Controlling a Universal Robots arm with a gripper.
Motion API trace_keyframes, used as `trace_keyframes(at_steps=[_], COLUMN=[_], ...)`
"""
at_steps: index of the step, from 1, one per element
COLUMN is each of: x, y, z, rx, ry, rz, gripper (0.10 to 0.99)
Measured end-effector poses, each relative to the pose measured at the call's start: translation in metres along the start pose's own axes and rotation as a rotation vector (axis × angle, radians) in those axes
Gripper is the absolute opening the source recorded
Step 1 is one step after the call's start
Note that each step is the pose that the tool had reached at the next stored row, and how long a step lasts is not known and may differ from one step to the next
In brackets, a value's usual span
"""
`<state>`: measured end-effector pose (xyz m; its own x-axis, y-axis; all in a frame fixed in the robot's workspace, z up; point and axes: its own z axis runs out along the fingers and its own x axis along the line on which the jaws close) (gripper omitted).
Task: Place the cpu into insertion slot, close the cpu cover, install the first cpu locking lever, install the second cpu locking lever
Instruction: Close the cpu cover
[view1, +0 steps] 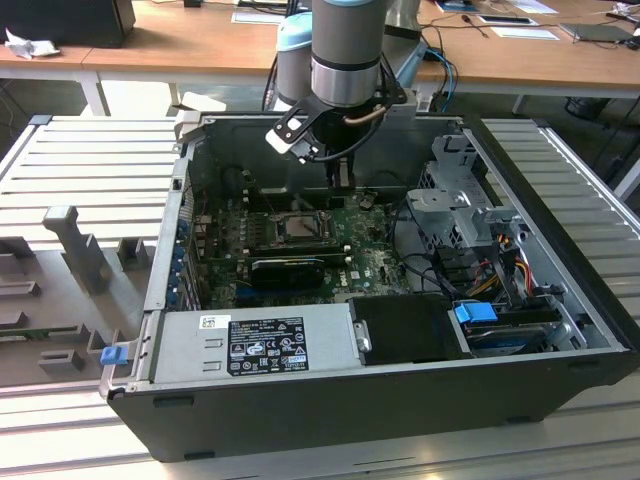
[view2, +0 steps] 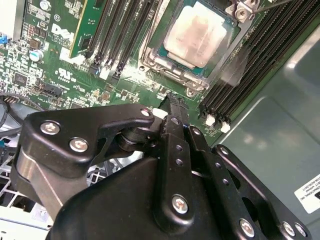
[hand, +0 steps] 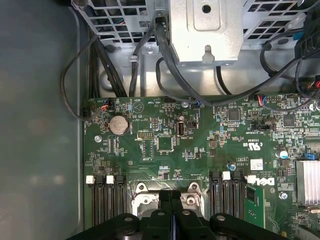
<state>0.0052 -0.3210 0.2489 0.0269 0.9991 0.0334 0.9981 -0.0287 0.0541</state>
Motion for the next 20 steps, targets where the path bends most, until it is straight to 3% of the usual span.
trace_keyframes(at_steps=[8,14,17,20], x=[-0.0001,-0.0008,-0.0021,-0.0023], y=[-0.0050,-0.0121,-0.0245,-0.0316], z=[0.0006,0.0129,0.0160,0.0158], rx=[0.000,0.000,0.000,0.000], ry=[0.0001,-0.0001,0.0002,0.0001], rz=[0.000,0.000,-0.002,-0.002], gripper=[0.106,0.106,0.106,0.106])
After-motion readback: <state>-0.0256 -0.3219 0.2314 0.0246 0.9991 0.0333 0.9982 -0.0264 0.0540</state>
